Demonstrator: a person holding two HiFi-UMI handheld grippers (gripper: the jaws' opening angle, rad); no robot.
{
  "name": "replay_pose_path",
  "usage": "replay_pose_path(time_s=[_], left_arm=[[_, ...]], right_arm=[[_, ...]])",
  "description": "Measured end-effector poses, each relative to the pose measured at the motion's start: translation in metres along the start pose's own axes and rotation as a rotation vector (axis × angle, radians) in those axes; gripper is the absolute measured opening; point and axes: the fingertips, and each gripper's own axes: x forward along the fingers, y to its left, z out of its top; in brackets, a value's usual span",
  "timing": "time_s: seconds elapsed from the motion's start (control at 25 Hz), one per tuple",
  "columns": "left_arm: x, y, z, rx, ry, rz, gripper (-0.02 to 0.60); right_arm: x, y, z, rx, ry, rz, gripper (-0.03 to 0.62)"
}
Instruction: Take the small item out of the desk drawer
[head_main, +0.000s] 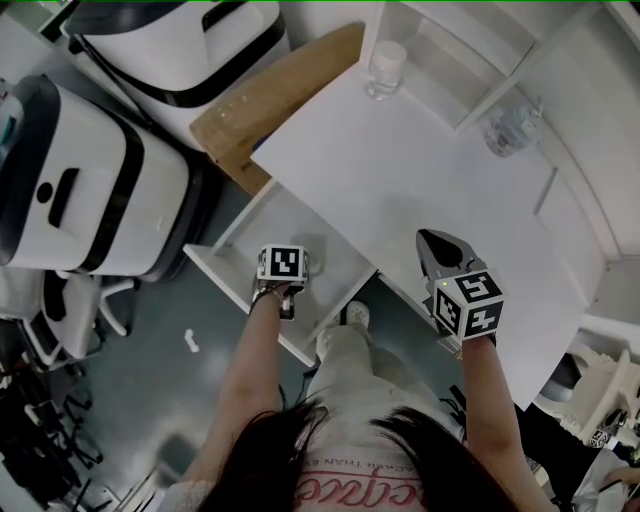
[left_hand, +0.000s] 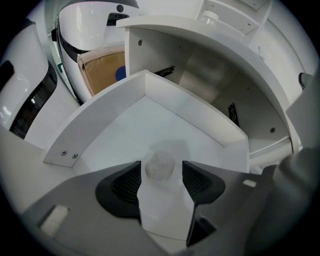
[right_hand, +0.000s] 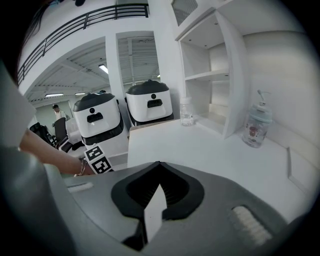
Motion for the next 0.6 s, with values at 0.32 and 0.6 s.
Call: replay_pose_path(time_s=[0.32,0.6], left_arm=[[0.008,0.003,0.005,0.057,-0.012,0.056,0.181],[0.005,0.001,0.007,0.067,-0.015,0.04,0.172]], right_arm=[[-0.002,-0.007,-0.01,0.005,0.017,-0.019,0.002],[0.002,-0.003,-0.013,0.009,0.021,-0.01,0.002]])
